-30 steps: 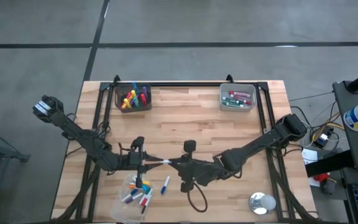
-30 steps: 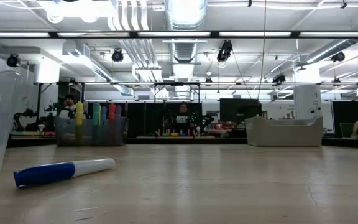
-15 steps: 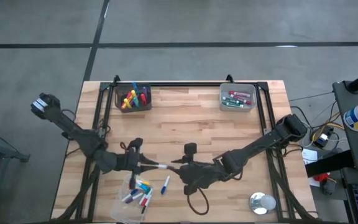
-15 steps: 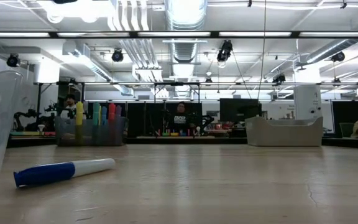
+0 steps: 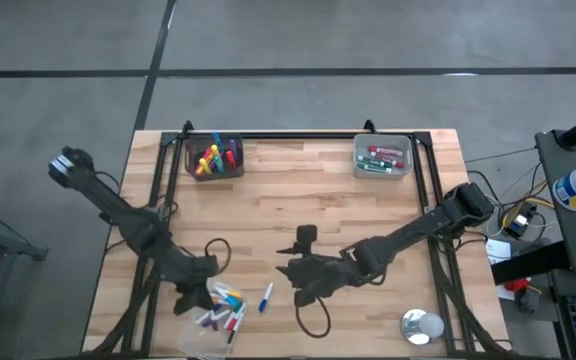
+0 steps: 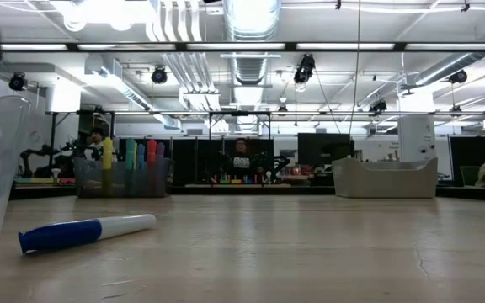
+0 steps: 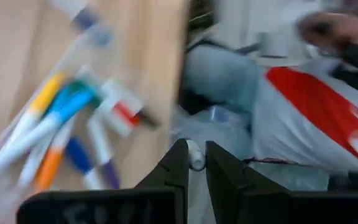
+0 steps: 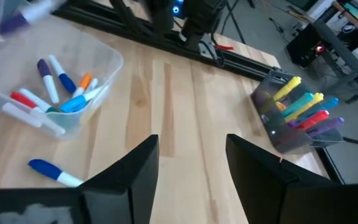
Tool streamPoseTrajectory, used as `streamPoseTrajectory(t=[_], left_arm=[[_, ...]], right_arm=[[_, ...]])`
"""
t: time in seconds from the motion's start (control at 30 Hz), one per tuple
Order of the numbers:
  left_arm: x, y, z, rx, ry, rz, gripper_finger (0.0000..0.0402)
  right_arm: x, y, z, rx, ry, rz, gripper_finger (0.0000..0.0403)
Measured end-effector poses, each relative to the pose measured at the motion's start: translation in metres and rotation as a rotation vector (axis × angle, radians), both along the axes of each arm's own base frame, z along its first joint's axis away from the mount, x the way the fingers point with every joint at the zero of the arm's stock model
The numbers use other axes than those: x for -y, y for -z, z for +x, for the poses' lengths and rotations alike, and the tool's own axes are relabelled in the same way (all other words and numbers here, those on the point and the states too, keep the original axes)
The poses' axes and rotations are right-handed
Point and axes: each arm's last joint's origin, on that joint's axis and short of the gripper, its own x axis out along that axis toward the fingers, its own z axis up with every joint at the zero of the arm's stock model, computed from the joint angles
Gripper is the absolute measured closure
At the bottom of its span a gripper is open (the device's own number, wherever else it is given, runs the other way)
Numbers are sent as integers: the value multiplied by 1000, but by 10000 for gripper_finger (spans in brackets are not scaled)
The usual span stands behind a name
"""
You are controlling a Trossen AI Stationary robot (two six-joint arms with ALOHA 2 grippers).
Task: Pick & Place Markers
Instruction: Put the blue and white highlighter pen into the transparent bin
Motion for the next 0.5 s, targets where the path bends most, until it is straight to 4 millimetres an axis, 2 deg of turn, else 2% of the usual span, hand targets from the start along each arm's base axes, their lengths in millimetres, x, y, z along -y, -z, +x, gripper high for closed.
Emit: streamPoseTrajectory(t=[0.1,0.23,0.4,0.5], left_arm=[[1,19,0,-153,-52,-14,366],[1,32,0,-232,-107,-16,365],[0,34,1,-220,-114,-1,361],[1,32,2,-184,-94,-2,342]], right_arm=[[0,0,0,0,0,2,220],[-1,0,0,0,-6,2,218],[-1,5,2,-8,-3,-3,220],[-1,15,6,-39,-19,-10,220]])
